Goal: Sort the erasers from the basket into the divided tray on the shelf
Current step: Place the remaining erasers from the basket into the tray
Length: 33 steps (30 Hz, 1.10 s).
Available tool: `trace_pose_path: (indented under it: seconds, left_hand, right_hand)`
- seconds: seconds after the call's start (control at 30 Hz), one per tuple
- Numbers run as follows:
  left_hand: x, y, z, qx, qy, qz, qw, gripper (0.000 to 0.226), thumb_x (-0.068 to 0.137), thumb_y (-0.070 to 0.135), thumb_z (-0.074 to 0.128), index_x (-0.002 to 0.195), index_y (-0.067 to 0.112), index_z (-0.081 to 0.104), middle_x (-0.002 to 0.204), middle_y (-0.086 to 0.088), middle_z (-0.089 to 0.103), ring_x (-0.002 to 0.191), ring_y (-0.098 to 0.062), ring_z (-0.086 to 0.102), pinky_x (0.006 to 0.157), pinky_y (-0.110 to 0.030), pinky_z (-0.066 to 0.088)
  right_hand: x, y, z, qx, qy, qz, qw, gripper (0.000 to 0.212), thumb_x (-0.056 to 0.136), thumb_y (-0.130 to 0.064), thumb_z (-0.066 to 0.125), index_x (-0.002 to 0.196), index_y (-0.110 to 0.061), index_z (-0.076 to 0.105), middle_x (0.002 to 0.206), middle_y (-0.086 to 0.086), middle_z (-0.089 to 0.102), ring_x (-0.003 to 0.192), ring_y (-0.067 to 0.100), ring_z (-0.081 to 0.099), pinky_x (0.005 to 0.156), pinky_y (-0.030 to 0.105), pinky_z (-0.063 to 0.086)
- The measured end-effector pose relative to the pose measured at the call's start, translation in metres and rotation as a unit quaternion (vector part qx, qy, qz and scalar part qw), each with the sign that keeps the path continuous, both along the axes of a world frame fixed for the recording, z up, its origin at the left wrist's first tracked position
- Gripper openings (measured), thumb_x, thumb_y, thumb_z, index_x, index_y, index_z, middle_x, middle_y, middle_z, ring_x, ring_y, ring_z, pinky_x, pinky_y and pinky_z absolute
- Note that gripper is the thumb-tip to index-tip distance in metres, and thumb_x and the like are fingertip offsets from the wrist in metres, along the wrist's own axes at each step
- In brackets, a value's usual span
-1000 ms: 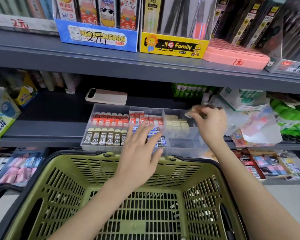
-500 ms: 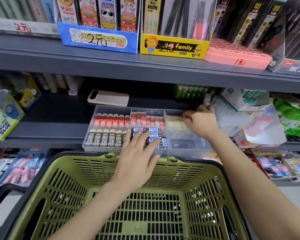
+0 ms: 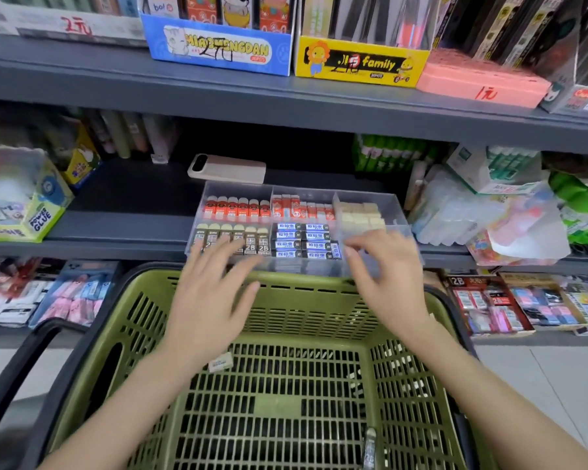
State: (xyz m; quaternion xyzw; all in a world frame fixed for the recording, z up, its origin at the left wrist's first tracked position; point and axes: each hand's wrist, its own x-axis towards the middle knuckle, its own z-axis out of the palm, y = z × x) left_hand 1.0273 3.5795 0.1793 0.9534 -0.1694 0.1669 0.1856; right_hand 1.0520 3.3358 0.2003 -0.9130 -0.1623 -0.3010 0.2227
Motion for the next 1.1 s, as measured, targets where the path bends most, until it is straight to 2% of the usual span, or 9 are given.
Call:
trace_pose_path:
  seconds: [0.1, 0.2, 0.33, 0.5, 0.7, 0.83, 0.9, 0.97, 1.1]
  left_hand:
    - [-0.015, 0.044, -0.005, 0.018, 0.011, 0.036, 0.999, 0.043, 0.091, 0.035, 0.039, 0.114, 0.011, 0.067, 0.126, -0.016, 0.059, 0.125, -0.036, 0.049, 0.112, -0.056, 0.023]
    - [-0.027, 0.075, -0.011, 0.023, 0.015, 0.060, 0.998, 0.043, 0.089, 0.033, 0.041, 0.105, 0.006, 0.070, 0.120, -0.020, 0.061, 0.121, -0.041, 0.051, 0.108, -0.060, 0.027]
    - [-0.040, 0.083, -0.020, 0.005, 0.014, 0.048, 0.999, 0.039, 0.087, 0.031, 0.044, 0.098, 0.007, 0.072, 0.117, -0.018, 0.063, 0.119, -0.040, 0.053, 0.106, -0.060, 0.032]
    - [-0.046, 0.069, -0.032, -0.027, 0.082, 0.037, 0.996, 0.023, 0.087, 0.023, 0.058, 0.101, 0.011, 0.072, 0.118, -0.013, 0.062, 0.114, -0.035, 0.056, 0.101, -0.050, 0.041]
    - [-0.043, 0.039, -0.054, -0.021, 0.377, 0.125, 0.917, 0.048, 0.095, 0.042, 0.047, 0.140, 0.023, 0.041, 0.139, -0.008, 0.046, 0.111, -0.021, 0.057, 0.093, -0.031, 0.043]
    - [-0.044, 0.025, -0.066, -0.124, 0.451, 0.075, 0.881, 0.024, 0.093, 0.020, 0.058, 0.117, 0.019, 0.059, 0.115, -0.011, 0.065, 0.082, -0.013, 0.070, 0.074, -0.027, 0.056]
    - [-0.047, 0.019, -0.069, -0.151, 0.449, 0.052, 0.879, 0.018, 0.087, 0.011, 0.064, 0.100, 0.024, 0.062, 0.102, -0.009, 0.069, 0.065, -0.006, 0.069, 0.062, -0.023, 0.057]
    - [-0.047, 0.015, -0.071, -0.141, 0.431, 0.044, 0.890, 0.020, 0.086, 0.014, 0.065, 0.103, 0.026, 0.063, 0.098, -0.002, 0.070, 0.068, -0.008, 0.069, 0.064, -0.030, 0.059]
    - [-0.045, 0.008, -0.063, -0.176, 0.441, 0.009, 0.880, 0.019, 0.086, 0.020, 0.066, 0.103, 0.027, 0.062, 0.091, 0.007, 0.072, 0.072, -0.008, 0.070, 0.070, -0.034, 0.059]
  right_hand:
    - [-0.041, 0.037, -0.032, -0.010, 0.041, 0.143, 0.989, 0.022, 0.090, -0.028, 0.053, 0.088, -0.012, 0.069, 0.082, -0.002, 0.066, 0.077, 0.015, 0.057, 0.072, 0.029, 0.042]
    - [-0.050, 0.072, -0.084, -0.091, 0.232, 0.203, 0.947, 0.026, 0.090, -0.029, 0.058, 0.107, -0.011, 0.066, 0.098, 0.003, 0.066, 0.092, 0.018, 0.060, 0.082, 0.029, 0.049]
    - [-0.038, 0.115, -0.164, -0.163, 0.417, 0.137, 0.884, 0.053, 0.088, -0.035, 0.061, 0.134, -0.014, 0.046, 0.120, 0.007, 0.052, 0.110, 0.023, 0.052, 0.092, 0.036, 0.048]
    - [-0.033, 0.148, -0.218, -0.169, 0.421, 0.056, 0.889, 0.051, 0.084, -0.040, 0.063, 0.129, -0.022, 0.047, 0.117, 0.008, 0.049, 0.107, 0.027, 0.049, 0.085, 0.037, 0.045]
    - [-0.060, 0.144, -0.189, 0.166, 0.419, 0.062, 0.891, 0.037, 0.080, -0.038, 0.068, 0.113, -0.023, 0.062, 0.104, -0.006, 0.058, 0.094, 0.006, 0.051, 0.082, 0.024, 0.045]
    - [-0.083, 0.111, -0.146, 0.310, 0.440, 0.140, 0.831, 0.033, 0.076, -0.037, 0.070, 0.107, -0.030, 0.064, 0.092, 0.000, 0.060, 0.079, 0.005, 0.051, 0.074, 0.023, 0.047]
    - [-0.087, 0.077, -0.136, 0.234, 0.513, 0.111, 0.818, 0.042, 0.077, -0.039, 0.069, 0.116, -0.032, 0.057, 0.097, -0.002, 0.061, 0.079, 0.009, 0.057, 0.076, 0.026, 0.052]
    - [-0.085, 0.039, -0.135, 0.003, 0.604, 0.007, 0.797, 0.043, 0.082, -0.041, 0.064, 0.121, -0.026, 0.054, 0.104, -0.005, 0.062, 0.078, 0.006, 0.061, 0.070, 0.022, 0.053]
    - [-0.098, -0.004, -0.148, -0.270, 0.688, -0.114, 0.664, 0.040, 0.091, -0.027, 0.057, 0.122, -0.003, 0.052, 0.108, 0.008, 0.063, 0.088, 0.018, 0.066, 0.071, 0.027, 0.055]
